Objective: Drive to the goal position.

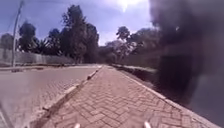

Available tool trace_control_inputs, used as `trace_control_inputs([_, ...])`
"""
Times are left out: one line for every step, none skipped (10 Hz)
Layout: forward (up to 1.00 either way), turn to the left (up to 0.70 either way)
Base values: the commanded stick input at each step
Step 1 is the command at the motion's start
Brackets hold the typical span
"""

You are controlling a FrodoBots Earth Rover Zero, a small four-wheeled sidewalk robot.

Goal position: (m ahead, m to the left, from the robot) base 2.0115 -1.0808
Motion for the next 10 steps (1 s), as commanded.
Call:
trace_control_inputs([0.7,0.0])
trace_control_inputs([0.7,0.0])
trace_control_inputs([0.7,0.0])
trace_control_inputs([0.7,0.0])
trace_control_inputs([0.7,0.0])
trace_control_inputs([0.7,0.0])
trace_control_inputs([0.7,0.0])
trace_control_inputs([0.7,0.0])
trace_control_inputs([0.7,0.0])
trace_control_inputs([0.7,0.0])
